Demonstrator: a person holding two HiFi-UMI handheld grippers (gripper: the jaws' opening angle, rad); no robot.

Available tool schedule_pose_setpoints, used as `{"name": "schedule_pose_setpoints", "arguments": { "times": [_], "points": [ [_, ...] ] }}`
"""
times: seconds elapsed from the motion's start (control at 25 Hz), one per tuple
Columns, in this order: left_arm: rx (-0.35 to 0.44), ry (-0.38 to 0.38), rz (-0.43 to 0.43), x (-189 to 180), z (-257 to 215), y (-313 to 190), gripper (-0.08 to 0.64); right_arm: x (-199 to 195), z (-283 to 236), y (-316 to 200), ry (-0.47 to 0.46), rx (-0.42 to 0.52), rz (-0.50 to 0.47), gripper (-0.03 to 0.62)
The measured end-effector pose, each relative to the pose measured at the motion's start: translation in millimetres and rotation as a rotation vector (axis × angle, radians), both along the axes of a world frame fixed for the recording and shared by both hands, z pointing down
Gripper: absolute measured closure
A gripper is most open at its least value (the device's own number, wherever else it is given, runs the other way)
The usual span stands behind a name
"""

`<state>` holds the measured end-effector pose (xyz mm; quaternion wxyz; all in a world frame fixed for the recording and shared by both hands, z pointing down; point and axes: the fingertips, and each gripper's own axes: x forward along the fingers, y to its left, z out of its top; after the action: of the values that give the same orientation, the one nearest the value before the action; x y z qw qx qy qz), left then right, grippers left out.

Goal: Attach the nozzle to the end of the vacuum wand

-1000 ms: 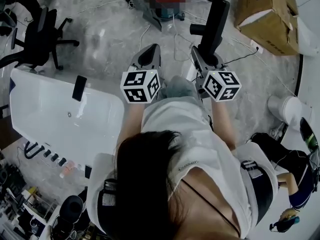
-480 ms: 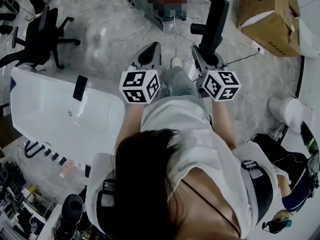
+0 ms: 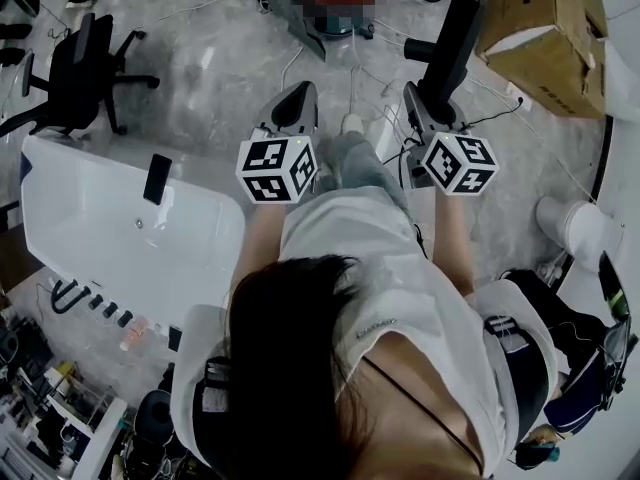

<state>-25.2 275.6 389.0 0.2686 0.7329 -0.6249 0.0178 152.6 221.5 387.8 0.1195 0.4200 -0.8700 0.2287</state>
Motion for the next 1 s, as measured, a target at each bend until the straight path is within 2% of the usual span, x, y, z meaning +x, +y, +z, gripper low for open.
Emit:
{"name": "schedule_pose_setpoints", "arguments": {
  "times": [0.28,0.56,1.0],
  "points": [
    [-0.006,0.001,-0.014,7,4,-34,0.557,26,-1,-45,0.003,0.011,0.023,0.485],
    [-0.004,0.005,-0.015,13,3,-72,0.557,41,-8,-86,-0.101,-0.021,0.04,0.485],
    [-0.019,0.021,0.012,19,7,-119,0.558,27,2,-133,-0.067,-0.046,-0.015,0.485]
  ]
}}
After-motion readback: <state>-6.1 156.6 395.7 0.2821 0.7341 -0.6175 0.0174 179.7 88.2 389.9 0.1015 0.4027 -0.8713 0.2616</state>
